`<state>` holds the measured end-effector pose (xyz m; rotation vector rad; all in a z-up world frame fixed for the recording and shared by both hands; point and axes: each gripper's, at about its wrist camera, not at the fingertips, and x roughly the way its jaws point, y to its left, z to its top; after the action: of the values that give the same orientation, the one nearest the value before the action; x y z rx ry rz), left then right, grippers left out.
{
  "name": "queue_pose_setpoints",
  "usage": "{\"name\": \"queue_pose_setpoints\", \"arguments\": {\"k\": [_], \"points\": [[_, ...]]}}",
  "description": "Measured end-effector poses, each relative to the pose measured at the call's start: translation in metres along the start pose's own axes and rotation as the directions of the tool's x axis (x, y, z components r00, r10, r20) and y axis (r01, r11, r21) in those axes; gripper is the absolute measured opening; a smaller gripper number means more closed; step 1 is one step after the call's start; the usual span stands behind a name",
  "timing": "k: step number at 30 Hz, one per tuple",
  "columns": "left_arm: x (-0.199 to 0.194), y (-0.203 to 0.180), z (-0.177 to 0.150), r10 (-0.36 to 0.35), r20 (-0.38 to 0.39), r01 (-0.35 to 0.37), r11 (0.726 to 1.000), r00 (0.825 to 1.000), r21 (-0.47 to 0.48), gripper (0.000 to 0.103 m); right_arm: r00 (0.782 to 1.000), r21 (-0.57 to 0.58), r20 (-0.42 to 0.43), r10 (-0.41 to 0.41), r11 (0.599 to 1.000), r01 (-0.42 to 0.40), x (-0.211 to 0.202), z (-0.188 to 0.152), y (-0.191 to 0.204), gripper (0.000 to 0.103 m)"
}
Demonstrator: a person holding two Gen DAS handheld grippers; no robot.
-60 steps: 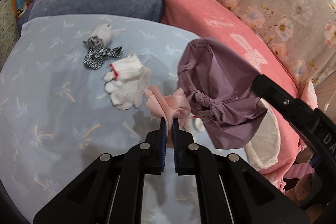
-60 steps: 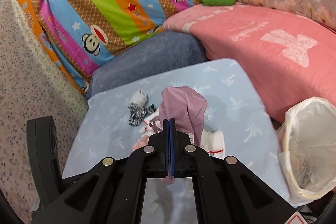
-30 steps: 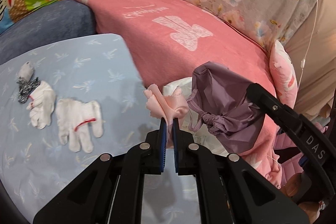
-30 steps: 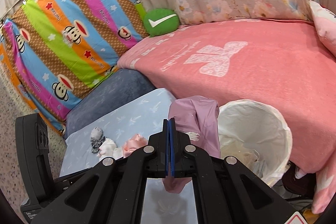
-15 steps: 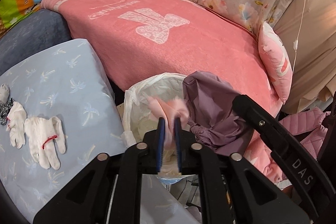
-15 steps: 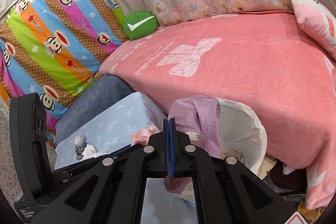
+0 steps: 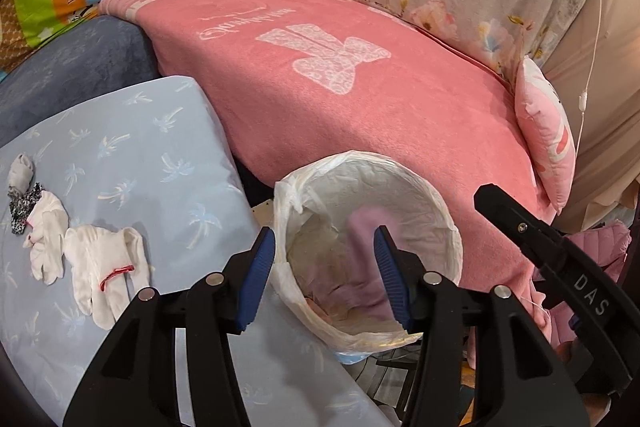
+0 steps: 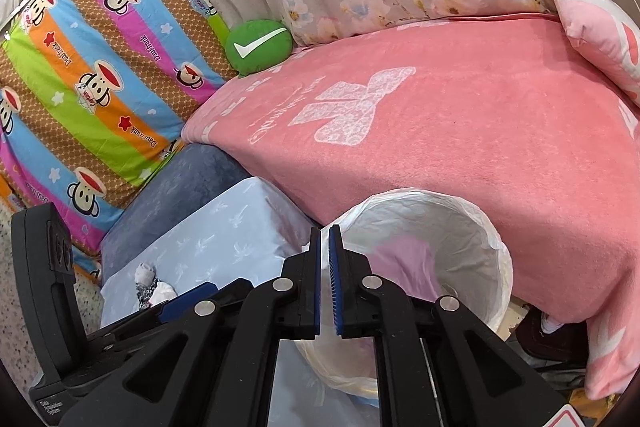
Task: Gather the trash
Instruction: 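Withdraw both tools from the bin toward the white knit gloves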
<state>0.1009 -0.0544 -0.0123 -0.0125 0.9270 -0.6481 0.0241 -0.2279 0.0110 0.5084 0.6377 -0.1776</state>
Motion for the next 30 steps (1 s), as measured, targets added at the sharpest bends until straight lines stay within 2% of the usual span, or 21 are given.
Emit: {"name": "queue_pose_setpoints", "arguments": {"k": [11,16,30], "points": [[0.0,0.02,-0.004,0.028,0.003,-0.028,0.999,1.0,-0.029,0.049,0.999,-0.036,-0.049,0.007,0.999,-0.009,0.015,-0.01,0.021,0.008],[-0.003,0.03,-0.007,0.04,0.001,-0.04,0.998,0.999,-0.048,0.049,0.998,-0.051,-0.064,0.01,0.999,-0.014,0.019,-0.016,0.031,0.013],[-0.019,0.071,-0.021,0.079,0.0,-0.079,0.989,0.997,-0.126,0.049,0.992,-0.123,-0.12,0.041,0.991,-0.056,0.027,-0.041,0.069,0.021]]}}
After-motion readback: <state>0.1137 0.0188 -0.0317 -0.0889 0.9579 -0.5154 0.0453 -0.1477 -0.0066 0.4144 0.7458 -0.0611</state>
